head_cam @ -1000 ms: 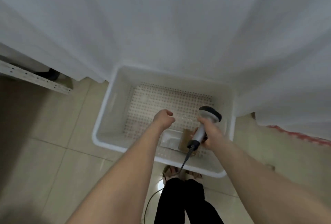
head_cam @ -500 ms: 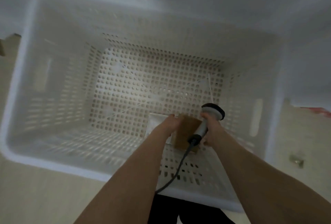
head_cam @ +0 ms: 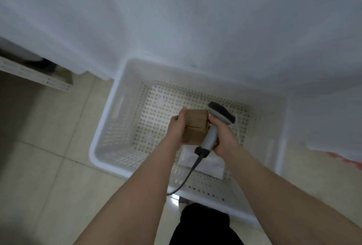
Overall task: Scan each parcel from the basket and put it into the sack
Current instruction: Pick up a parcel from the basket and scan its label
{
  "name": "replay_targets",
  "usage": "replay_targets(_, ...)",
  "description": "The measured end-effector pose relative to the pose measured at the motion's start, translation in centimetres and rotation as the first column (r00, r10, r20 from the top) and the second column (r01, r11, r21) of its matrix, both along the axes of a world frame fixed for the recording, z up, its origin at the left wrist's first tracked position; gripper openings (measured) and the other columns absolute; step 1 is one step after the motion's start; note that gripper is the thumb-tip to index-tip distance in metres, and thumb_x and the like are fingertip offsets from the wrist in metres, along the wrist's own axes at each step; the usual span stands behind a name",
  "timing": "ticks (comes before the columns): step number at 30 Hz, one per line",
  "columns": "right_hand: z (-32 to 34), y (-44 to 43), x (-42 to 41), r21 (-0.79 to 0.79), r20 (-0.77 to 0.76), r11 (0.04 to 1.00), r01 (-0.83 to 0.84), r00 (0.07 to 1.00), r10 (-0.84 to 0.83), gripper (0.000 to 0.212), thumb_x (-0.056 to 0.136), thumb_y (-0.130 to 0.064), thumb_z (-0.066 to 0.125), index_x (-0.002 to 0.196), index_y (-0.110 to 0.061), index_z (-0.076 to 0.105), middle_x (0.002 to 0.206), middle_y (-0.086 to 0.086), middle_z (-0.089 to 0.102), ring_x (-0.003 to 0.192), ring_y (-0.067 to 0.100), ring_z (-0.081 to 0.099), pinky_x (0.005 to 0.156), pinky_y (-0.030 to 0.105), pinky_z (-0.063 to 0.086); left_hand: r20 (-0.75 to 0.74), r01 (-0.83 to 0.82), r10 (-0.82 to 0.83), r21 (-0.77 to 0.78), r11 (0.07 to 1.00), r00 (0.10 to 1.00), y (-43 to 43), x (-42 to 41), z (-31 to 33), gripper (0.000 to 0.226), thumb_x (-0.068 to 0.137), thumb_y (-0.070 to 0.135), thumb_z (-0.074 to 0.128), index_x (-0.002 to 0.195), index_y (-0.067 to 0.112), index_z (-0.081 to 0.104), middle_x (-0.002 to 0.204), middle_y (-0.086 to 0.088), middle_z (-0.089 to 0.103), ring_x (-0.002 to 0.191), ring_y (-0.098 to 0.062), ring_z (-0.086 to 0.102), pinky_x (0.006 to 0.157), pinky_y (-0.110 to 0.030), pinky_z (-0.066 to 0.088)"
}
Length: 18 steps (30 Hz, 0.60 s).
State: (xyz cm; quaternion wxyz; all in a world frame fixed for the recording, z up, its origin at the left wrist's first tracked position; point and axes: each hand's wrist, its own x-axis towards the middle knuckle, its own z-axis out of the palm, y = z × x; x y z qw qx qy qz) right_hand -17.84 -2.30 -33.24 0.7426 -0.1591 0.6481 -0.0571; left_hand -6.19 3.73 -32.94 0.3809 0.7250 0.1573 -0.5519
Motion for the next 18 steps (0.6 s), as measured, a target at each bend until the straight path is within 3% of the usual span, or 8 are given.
replay_targets(3,7.4,-0.2,1.9,-0.078,0.062,0.996,-0.032,0.997,0.037,0.046,0.08,-0.031,0.077,0.117,-0.007,0.067,0.106,0.011,0.07,0.099,0.026,0.066,0.09,0.043,0.054,-0.009,-0.123,0.123,-0.02,0.992,0.992,0.1,3.3,7.2,0.076,0.08,0.073,0.047,0.13,0.016,0.048,0.116,-0.01,0.061,0.097,-0.027,0.06,0.072,-0.04,0.055)
replay_targets(5,12.7,-0.2,3.1,-0.123,0.128,0.99,-0.064,0.989,0.079,0.039,0.083,-0.029,0.074,0.115,-0.007,0.068,0.094,0.006,0.07,0.087,0.021,0.064,0.072,0.034,0.052,-0.009,-0.184,0.184,-0.018,0.983,0.983,0.2,5.1,12.2,0.072,0.08,0.073,0.049,0.123,0.016,0.051,0.115,-0.012,0.062,0.099,-0.03,0.061,0.076,-0.044,0.053)
replay_targets(7,17.3,-0.1,4.2,-0.149,0.182,0.984,-0.099,0.975,0.126,0.031,0.087,-0.028,0.07,0.111,-0.008,0.068,0.09,0.003,0.069,0.081,0.018,0.062,0.066,0.032,0.048,0.004,-0.215,0.215,-0.018,0.977,0.977,0.3,6.5,16.8,0.064,0.077,0.066,0.058,0.115,0.015,0.055,0.109,-0.012,0.065,0.096,-0.031,0.063,0.08,-0.044,0.052)
replay_targets(9,22.5,0.2,5.5,-0.162,0.206,0.979,-0.127,0.965,0.16,0.026,0.087,-0.03,0.069,0.105,-0.012,0.069,0.094,0.004,0.069,0.08,0.021,0.061,0.07,0.035,0.047,0.035,-0.246,0.248,-0.056,0.968,0.968,0.8,8.0,21.7,0.05,0.074,0.049,0.066,0.107,0.011,0.06,0.098,-0.011,0.068,0.086,-0.03,0.066,0.079,-0.042,0.053)
replay_targets(13,31.5,0.9,7.6,-0.106,0.305,0.991,-0.076,0.947,0.105,0.036,0.079,-0.037,0.075,0.103,-0.012,0.068,0.109,0.012,0.068,0.101,0.031,0.064,0.097,0.05,0.048,0.186,-0.187,0.231,-0.226,0.956,0.955,2.2,9.6,31.5,0.031,0.08,0.023,0.062,0.107,0.009,0.058,0.085,-0.01,0.067,0.068,-0.024,0.064,0.06,-0.03,0.052)
replay_targets(15,36.1,1.2,8.3,-0.083,0.339,0.993,-0.081,0.935,0.104,0.03,0.083,-0.039,0.072,0.096,-0.013,0.067,0.101,0.014,0.071,0.098,0.031,0.066,0.091,0.048,0.052,0.264,-0.155,0.238,-0.3,0.941,0.935,3.0,9.7,36.0,0.035,0.08,0.012,0.057,0.115,0.009,0.053,0.089,-0.01,0.066,0.07,-0.022,0.063,0.056,-0.028,0.049)
replay_targets(18,42.0,1.8,8.7,-0.109,0.38,0.985,-0.132,0.91,0.164,0.031,0.084,-0.035,0.073,0.104,-0.012,0.068,0.099,0.013,0.073,0.091,0.029,0.068,0.085,0.042,0.053,0.286,-0.088,0.21,-0.388,0.918,0.935,4.3,9.4,42.0,0.036,0.08,0.003,0.047,0.114,0.01,0.056,0.094,-0.01,0.068,0.074,-0.022,0.063,0.054,-0.026,0.047)
